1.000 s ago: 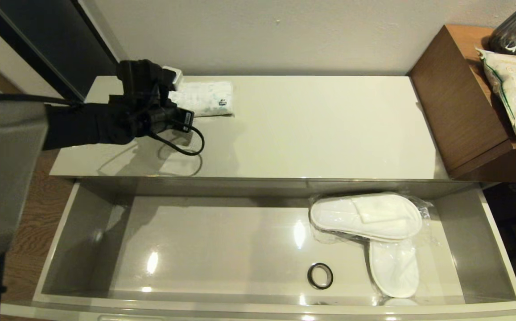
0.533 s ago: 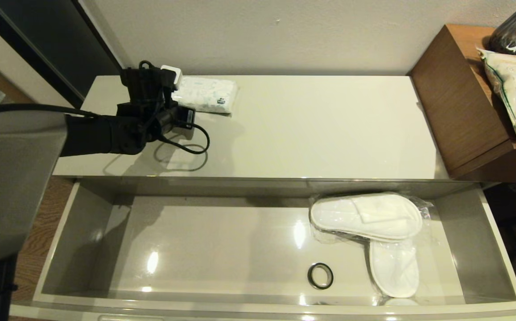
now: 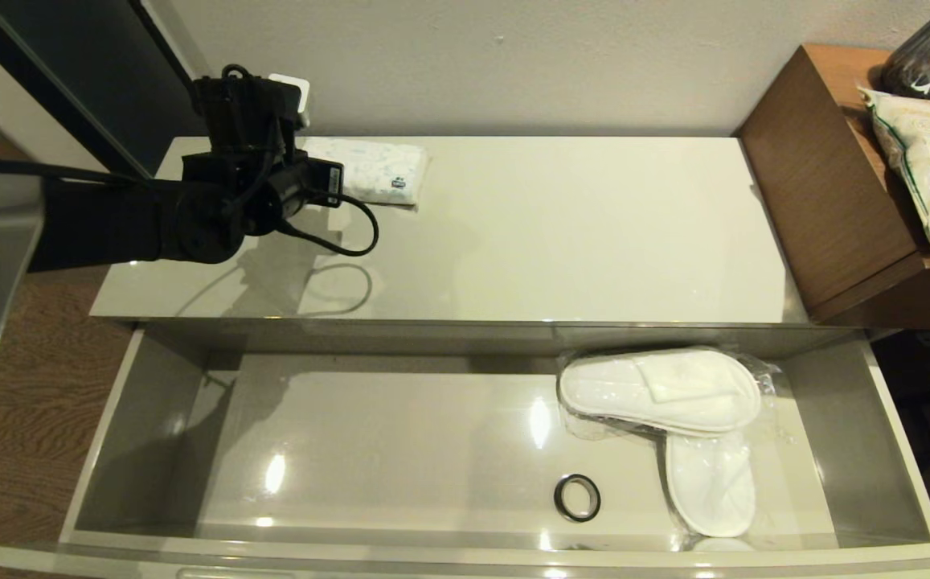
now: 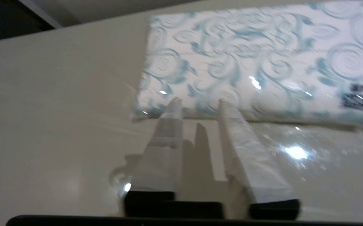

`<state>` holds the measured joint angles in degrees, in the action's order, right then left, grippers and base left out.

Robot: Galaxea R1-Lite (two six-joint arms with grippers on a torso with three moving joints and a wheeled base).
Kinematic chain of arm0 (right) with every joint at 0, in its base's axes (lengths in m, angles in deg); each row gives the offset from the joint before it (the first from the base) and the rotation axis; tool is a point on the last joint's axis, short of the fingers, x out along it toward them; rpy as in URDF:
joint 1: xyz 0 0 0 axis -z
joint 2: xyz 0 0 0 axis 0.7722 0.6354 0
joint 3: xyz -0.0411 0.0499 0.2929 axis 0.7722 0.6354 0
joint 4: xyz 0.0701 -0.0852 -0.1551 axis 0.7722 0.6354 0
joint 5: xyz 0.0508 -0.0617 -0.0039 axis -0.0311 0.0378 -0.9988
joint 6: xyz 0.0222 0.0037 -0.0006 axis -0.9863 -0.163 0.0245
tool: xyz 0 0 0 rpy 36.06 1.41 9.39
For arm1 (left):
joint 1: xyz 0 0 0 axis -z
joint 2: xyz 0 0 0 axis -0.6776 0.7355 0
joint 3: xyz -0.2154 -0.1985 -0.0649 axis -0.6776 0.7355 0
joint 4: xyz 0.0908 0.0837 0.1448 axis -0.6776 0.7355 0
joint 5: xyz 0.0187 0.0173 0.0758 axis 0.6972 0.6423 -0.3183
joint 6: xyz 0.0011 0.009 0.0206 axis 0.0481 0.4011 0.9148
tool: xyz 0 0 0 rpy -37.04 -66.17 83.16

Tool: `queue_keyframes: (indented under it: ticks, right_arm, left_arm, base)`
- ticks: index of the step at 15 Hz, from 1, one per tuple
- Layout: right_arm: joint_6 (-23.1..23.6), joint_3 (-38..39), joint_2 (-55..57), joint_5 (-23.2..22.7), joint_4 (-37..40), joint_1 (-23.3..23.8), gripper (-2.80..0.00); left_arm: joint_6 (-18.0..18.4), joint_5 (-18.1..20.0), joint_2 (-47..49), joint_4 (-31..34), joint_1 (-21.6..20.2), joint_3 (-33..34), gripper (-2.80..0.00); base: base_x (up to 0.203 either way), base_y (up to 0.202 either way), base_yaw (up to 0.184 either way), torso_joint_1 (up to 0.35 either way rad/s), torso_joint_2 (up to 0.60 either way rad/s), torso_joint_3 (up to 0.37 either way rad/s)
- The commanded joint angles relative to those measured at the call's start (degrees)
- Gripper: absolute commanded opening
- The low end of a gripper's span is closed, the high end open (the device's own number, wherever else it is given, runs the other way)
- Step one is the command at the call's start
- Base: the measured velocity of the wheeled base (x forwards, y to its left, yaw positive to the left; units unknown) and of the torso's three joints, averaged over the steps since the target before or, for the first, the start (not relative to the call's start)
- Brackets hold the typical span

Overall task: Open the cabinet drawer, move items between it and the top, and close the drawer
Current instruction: Pick up the tissue on the table

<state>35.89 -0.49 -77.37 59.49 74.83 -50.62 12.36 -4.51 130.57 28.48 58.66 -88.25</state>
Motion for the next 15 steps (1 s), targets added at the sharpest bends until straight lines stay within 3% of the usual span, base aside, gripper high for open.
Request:
queue_keyframes:
  ticks: [1,4,15]
  right_arm:
    - [0.03,0.01,0.08,-0.02,-0.05,-0.01,-2.80]
    - [0.03,0.01,0.08,-0.02,-0.05,-0.01,-2.80]
    - [0.03,0.01,0.08,-0.02,-0.05,-0.01,-2.80]
  left_arm:
    - [0.86,-0.96,2.19,-0.45,0.27,-3.91,0.00]
    - [1.01,-1.89,6.30,-2.28,0.73,-8.02,0.00]
    - [1.23,-0.93,13.38,-4.85,1.48,-8.54,0.00]
  base:
    - [0.000,0.000,0.000,0.000,0.00,0.000]
    - [0.000,0.000,0.000,0.000,0.00,0.000]
    - [0.000,0.000,0.000,0.000,0.00,0.000]
